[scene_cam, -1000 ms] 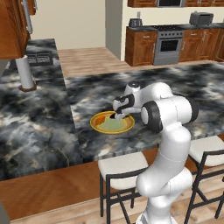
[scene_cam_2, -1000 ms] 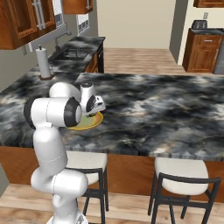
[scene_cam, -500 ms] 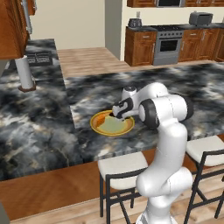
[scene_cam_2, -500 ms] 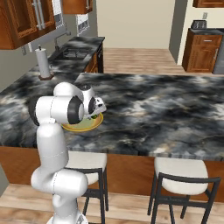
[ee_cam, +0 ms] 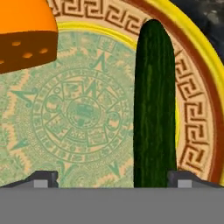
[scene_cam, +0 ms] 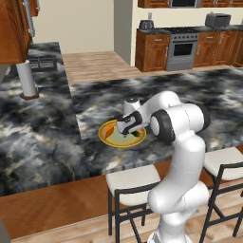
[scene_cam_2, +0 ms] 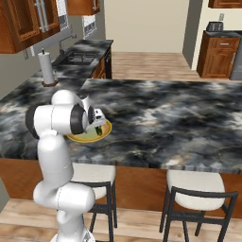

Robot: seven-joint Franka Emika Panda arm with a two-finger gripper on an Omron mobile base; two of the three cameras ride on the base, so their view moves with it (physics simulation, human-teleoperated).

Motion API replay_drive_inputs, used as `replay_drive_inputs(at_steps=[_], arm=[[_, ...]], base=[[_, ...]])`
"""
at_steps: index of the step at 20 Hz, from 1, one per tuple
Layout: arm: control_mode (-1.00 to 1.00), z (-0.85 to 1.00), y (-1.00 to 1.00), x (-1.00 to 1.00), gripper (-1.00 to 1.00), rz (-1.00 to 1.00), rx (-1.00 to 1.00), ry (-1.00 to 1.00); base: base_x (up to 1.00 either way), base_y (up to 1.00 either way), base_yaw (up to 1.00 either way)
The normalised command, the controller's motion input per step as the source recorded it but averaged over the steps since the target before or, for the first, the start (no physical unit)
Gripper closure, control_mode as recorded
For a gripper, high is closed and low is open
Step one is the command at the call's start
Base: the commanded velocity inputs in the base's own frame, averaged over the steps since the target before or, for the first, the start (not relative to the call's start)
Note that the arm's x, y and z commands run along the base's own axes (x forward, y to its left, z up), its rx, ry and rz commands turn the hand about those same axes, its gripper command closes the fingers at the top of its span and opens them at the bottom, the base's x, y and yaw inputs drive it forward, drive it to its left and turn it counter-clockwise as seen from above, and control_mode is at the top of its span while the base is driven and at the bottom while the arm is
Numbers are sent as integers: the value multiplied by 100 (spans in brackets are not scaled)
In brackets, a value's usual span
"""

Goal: Take the cheese, steak, and cucumber from the fridge and place them on the plate on the dining counter to create an appetizer plate.

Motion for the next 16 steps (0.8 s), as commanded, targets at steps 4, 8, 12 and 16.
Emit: replay_drive_inputs(at_steps=[4, 8, 12, 16], arm=[[-100, 82, -8, -19, -100, -17, 0, 0], [-100, 93, -19, -41, -100, -22, 0, -4], [-100, 88, -22, -81, -100, -19, 0, -15], [-100, 67, -16, -100, -100, -14, 0, -29]], base=[[0, 0, 0], [0, 0, 0], [0, 0, 0], [0, 0, 0]])
